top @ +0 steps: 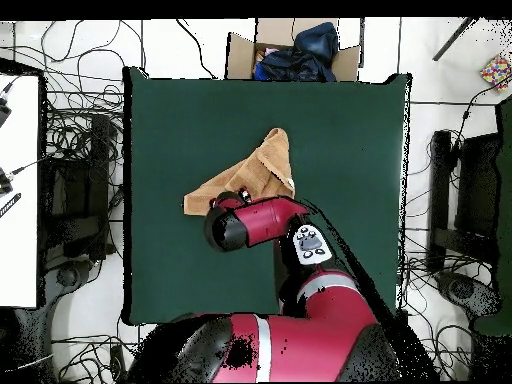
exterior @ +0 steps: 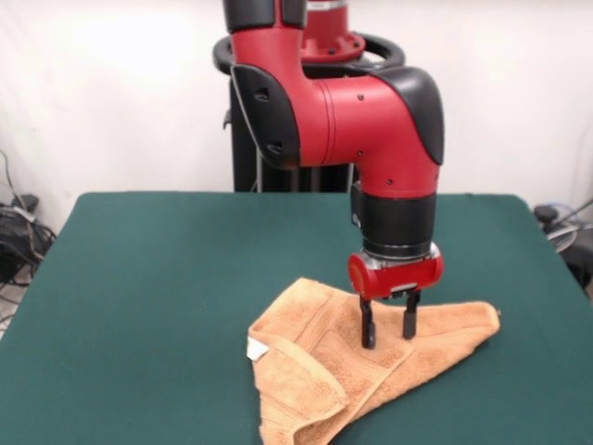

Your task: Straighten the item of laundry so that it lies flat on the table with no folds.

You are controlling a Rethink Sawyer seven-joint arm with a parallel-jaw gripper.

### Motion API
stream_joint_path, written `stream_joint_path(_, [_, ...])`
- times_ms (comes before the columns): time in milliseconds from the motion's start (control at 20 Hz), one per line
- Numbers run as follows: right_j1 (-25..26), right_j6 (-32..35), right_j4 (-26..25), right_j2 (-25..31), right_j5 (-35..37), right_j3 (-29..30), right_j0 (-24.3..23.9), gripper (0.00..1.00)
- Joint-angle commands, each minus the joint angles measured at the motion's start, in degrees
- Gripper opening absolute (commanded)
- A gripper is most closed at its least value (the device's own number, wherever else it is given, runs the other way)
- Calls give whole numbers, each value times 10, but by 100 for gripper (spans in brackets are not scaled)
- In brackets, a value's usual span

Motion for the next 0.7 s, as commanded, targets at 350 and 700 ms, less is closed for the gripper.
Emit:
stream_joint_path(350, [15, 87, 8, -8, -7, 23, 2, 100])
stream_joint_path(700, [11, 73, 13, 4, 23, 15, -6, 0])
